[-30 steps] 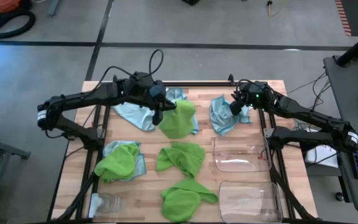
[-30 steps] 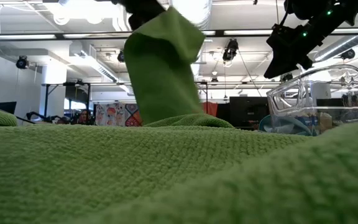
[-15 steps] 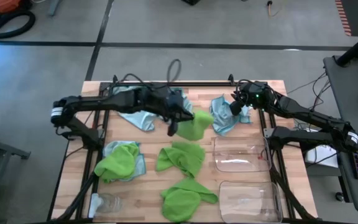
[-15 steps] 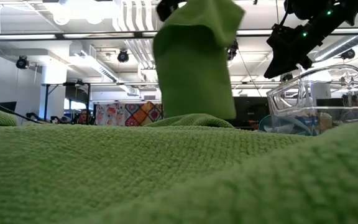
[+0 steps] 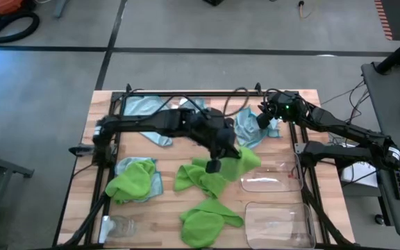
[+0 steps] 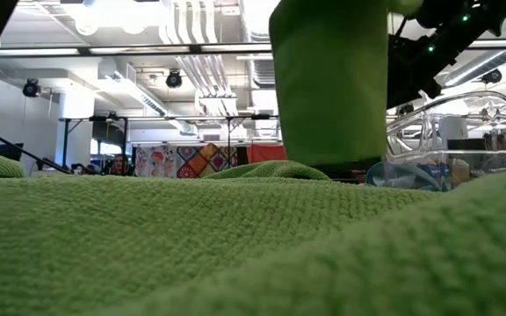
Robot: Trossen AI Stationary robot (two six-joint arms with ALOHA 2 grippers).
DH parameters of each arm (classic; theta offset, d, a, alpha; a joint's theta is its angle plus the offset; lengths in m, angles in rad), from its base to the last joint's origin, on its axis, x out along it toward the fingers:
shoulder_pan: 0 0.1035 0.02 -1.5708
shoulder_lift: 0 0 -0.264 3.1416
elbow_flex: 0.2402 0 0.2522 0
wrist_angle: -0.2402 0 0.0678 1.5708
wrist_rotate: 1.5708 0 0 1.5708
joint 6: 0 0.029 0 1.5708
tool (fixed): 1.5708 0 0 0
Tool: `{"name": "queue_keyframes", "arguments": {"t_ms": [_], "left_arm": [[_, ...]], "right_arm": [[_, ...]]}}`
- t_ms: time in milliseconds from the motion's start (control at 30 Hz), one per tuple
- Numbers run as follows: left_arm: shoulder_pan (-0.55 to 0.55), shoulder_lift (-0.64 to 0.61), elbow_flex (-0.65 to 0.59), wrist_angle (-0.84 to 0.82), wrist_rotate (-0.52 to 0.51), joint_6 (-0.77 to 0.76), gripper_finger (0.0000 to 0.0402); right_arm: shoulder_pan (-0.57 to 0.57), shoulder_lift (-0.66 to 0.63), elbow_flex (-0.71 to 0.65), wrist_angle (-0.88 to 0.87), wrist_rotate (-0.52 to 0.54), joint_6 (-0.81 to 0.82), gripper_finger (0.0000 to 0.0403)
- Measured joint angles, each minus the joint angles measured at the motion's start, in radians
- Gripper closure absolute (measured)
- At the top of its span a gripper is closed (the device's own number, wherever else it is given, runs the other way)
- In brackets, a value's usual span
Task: Sort microfiber towel by color & place in baskets
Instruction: Put the green microfiber cloth into the top transparent bin
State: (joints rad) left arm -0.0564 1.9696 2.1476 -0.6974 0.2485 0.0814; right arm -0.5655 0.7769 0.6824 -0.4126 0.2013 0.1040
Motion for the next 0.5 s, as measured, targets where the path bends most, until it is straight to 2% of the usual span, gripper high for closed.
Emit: {"name": "queue_keyframes", "arguments": {"t_ms": [133, 267, 367, 500], "left_arm": [[-0.024, 0.098, 0.212, -0.134, -0.002, 0.033, 0.0401], [-0.023, 0.052, 0.105, 0.004, -0.032, 0.044, 0.0401], [-0.009, 0.023, 0.075, 0.014, -0.078, 0.072, 0.0401], [-0.005, 0.014, 0.049, 0.103, -0.084, 0.12, 0.0401]], "right_arm": [[0.0, 0.0, 0.0, -0.001, 0.0, 0.0, 0.0321], [0.0, 0.0, 0.0, -0.001, -0.001, 0.0, 0.0321], [0.0, 0.0, 0.0, -0.002, -0.001, 0.0, 0.0321], [0.0, 0.001, 0.0, -0.001, -0.001, 0.0, 0.0321]]}}
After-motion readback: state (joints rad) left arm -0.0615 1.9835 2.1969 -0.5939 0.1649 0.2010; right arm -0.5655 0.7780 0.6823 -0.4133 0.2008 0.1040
